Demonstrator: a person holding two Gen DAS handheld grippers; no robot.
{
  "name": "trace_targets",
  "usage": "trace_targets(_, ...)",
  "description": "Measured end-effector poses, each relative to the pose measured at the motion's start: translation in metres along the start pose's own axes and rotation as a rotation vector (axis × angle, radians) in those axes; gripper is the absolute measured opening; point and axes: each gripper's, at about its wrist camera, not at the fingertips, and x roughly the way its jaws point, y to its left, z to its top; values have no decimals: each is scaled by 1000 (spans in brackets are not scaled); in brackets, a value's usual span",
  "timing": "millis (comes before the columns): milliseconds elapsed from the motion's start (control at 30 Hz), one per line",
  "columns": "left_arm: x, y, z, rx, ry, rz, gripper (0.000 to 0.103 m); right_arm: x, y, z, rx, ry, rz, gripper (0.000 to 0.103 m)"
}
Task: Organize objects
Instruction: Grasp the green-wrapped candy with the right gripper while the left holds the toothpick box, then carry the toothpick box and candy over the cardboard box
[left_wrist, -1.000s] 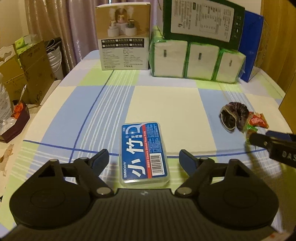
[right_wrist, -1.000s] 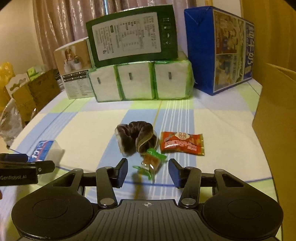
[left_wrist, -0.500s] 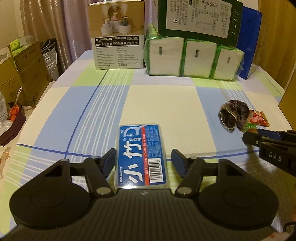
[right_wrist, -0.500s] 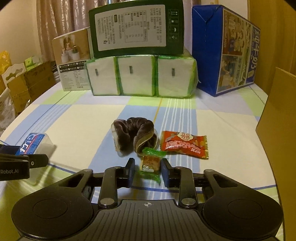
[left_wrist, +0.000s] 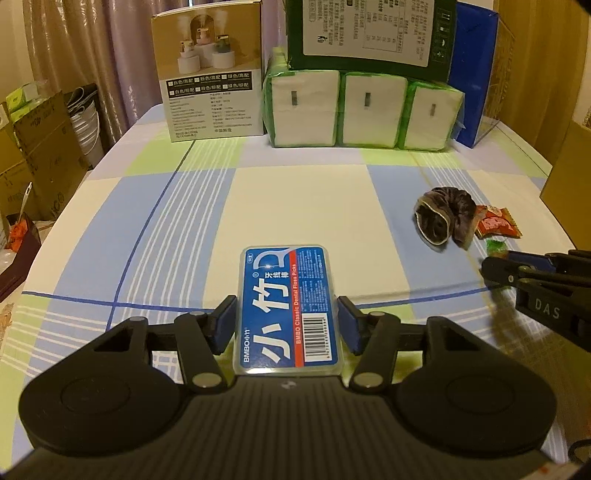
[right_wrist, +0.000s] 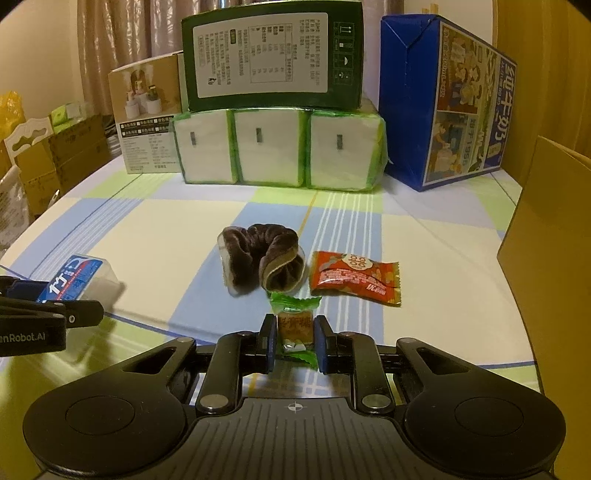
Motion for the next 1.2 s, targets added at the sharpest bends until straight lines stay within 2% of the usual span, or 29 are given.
trace_targets(367,-1,-7,-4,9,6,-3,52,-1,2,-1,-17,0,4,18)
trace_targets(567,-14,-17,-7,10,4,-35,52,-18,-1,-1,3,1,13,18)
trace_targets(733,-32,-31,-10,28,7,-63,52,-46,-10,-7,45,12,14,18)
trace_targets(867,-56,-40,-13,1,3,-89,52,-78,-16,-9,71,6,11,18)
trace_targets(1000,-89,-55,-19,2,5,-107,52,-115,-19,-14,74,10,8,18)
trace_targets(1200,-142,-72,-34,6,17,-120,52,-177,-27,-32,158,41,23,18)
